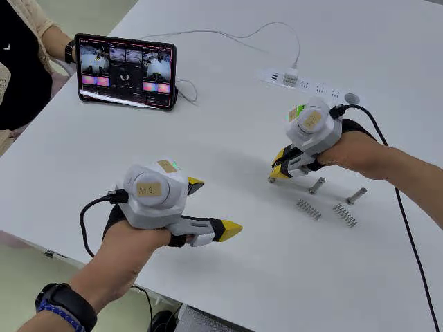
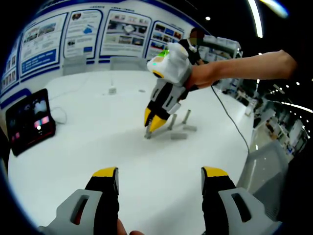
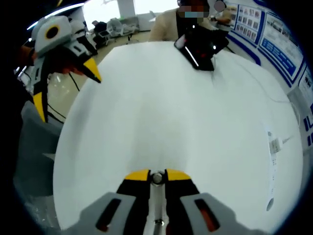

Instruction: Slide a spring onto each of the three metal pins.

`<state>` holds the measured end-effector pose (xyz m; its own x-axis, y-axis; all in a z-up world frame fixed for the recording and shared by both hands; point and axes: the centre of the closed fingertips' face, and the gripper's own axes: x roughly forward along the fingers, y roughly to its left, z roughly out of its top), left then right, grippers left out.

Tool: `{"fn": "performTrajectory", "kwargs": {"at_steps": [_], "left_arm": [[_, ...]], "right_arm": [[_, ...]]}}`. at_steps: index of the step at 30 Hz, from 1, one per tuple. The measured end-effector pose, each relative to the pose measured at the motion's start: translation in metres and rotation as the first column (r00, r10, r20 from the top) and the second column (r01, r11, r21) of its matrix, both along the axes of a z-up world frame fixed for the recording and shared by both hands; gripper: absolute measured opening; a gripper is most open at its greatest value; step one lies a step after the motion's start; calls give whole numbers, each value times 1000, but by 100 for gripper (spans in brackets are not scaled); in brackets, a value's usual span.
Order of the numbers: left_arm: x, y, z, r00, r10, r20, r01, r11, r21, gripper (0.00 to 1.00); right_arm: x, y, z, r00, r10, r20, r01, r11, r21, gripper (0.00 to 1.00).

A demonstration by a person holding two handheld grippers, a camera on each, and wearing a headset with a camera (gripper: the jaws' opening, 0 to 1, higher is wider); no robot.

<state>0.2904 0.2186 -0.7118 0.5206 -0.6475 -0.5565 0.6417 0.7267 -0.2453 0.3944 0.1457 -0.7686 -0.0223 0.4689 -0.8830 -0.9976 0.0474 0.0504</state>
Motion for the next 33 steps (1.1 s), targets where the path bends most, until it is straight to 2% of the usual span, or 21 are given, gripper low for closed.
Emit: {"fn": "performTrajectory", "kwargs": {"at_steps": [9, 19, 24, 27, 33], "left_arm": [[-1, 0, -2, 1000, 4, -7, -4, 1000, -4, 70], [-2, 0, -1, 1000, 3, -7, -3, 1000, -5, 70], [-2, 0, 1, 1000, 2, -5, -2, 1000, -7, 70], [-3, 1, 2, 1000, 6, -4, -6, 1000, -10, 70], [-5, 2, 2, 1000, 8, -3, -8, 1000, -10, 70]], "right_arm": [[1, -1, -8, 1000, 15, 3, -15, 1000, -16, 13], [-1, 1, -14, 1000, 0, -6, 0, 1000, -20, 14], [1, -2, -17, 1000, 11, 14, -10, 999, -39, 22], [2, -3, -17, 1000, 4, 3, -4, 999, -40, 26], [6, -8, -15, 1000, -12, 10, 13, 999, -40, 33]]}}
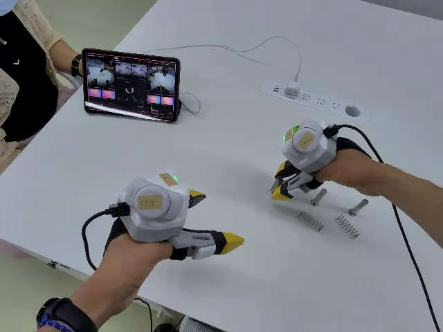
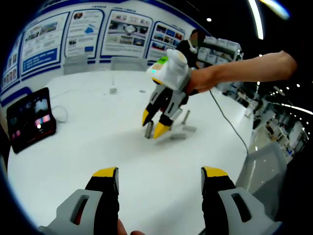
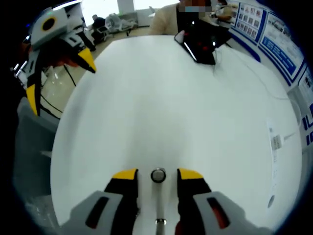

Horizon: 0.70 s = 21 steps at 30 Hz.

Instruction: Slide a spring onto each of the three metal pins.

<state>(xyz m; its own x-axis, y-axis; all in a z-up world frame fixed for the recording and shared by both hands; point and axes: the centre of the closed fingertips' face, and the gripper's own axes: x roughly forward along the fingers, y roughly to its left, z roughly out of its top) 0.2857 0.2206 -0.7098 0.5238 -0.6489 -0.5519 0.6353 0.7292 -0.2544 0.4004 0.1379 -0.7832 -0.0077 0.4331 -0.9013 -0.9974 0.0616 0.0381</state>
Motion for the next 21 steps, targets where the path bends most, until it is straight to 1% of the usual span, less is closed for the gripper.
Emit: {"fn": "performTrajectory", "kwargs": {"at_steps": [1, 5, 10, 11, 16, 21], "left_arm": [[-1, 0, 0, 1000, 0, 1, 0, 1000, 0, 70], [-2, -1, 1, 1000, 0, 2, 0, 1000, -2, 70], [-3, -2, 4, 1000, -1, 5, 1, 1000, -6, 70], [-3, -3, 4, 1000, -1, 6, 1, 1000, -7, 70], [-5, -4, 6, 1000, -7, 12, 7, 1000, -3, 70], [-7, -3, 10, 1000, 2, 16, -2, 1000, -10, 70]], "right_arm": [[0, -1, 1, 1000, -10, -11, 10, 1000, -1, 34], [-1, -5, 5, 999, -31, -7, 31, 1000, 6, 38], [2, -8, 12, 996, -92, -9, 92, 995, 39, 42], [1, -8, 15, 995, -103, -11, 103, 993, 48, 42], [0, -12, 18, 992, -128, -4, 128, 990, 61, 45], [-5, -13, 22, 987, -159, -11, 159, 984, 83, 47]]}}
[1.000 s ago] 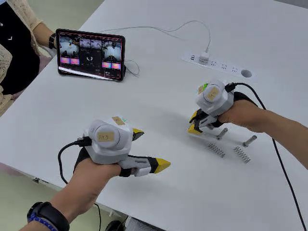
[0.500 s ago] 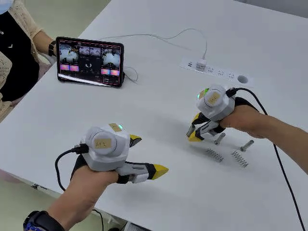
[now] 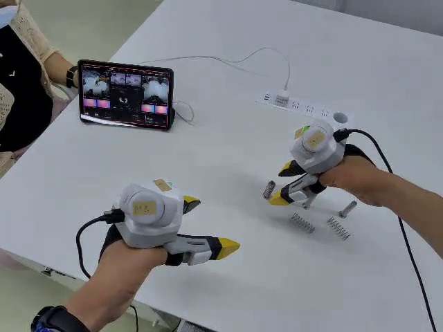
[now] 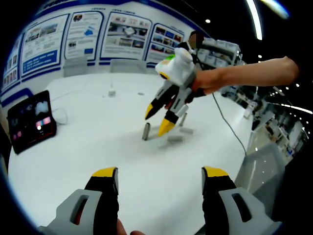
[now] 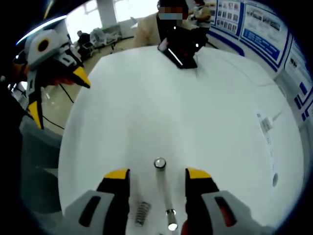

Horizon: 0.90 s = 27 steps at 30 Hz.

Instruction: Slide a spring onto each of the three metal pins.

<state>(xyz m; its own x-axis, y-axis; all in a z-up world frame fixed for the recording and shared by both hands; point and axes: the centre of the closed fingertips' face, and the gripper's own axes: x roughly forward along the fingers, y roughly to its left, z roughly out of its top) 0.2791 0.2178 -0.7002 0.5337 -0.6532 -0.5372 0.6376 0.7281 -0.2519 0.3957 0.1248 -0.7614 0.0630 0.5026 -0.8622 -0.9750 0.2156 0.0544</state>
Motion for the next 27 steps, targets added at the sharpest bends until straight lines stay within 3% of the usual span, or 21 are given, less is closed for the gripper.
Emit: {"fn": "performTrajectory", "kwargs": {"at_steps": [17, 27], "left_arm": [[-3, 0, 6, 1000, 4, 9, -4, 1000, -3, 71], [0, -2, 7, 1000, -4, 14, 4, 1000, -1, 71]], "right_arm": [[-10, -5, 17, 994, -108, -9, 109, 990, 88, 52], [-11, -7, 32, 971, -236, -37, 238, 949, 207, 54]]}}
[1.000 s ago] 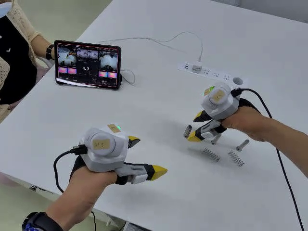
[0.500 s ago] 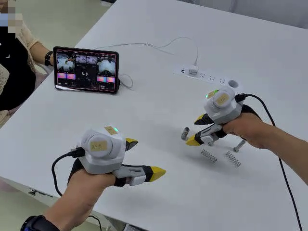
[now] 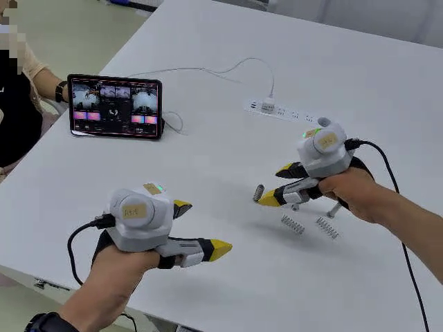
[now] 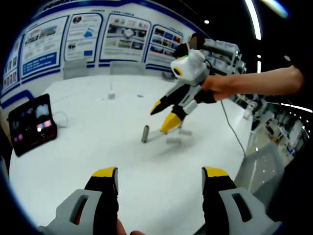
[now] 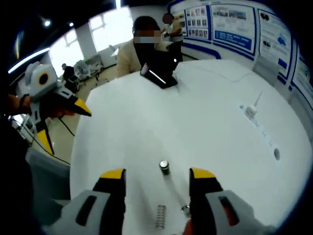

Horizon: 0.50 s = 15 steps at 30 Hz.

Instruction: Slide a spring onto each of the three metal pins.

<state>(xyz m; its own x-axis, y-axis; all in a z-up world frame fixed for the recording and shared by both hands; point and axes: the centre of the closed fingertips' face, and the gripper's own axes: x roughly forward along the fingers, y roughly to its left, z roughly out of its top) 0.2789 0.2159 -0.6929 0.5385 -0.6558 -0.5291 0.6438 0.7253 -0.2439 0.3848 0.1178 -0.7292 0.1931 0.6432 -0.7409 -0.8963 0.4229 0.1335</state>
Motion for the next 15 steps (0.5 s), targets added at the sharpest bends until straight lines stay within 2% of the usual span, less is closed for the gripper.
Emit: {"fn": "performTrajectory", "kwargs": {"at_steps": [5, 15], "left_arm": [[1, -1, 0, 1000, -3, 1, 3, 1000, -2, 71], [4, -5, 2, 1000, -15, 4, 15, 1000, 2, 71]], "right_arm": [[-2, -5, 8, 999, -52, 2, 51, 998, 43, 56], [-10, -14, 18, 994, -110, 9, 108, 988, 108, 62]]}}
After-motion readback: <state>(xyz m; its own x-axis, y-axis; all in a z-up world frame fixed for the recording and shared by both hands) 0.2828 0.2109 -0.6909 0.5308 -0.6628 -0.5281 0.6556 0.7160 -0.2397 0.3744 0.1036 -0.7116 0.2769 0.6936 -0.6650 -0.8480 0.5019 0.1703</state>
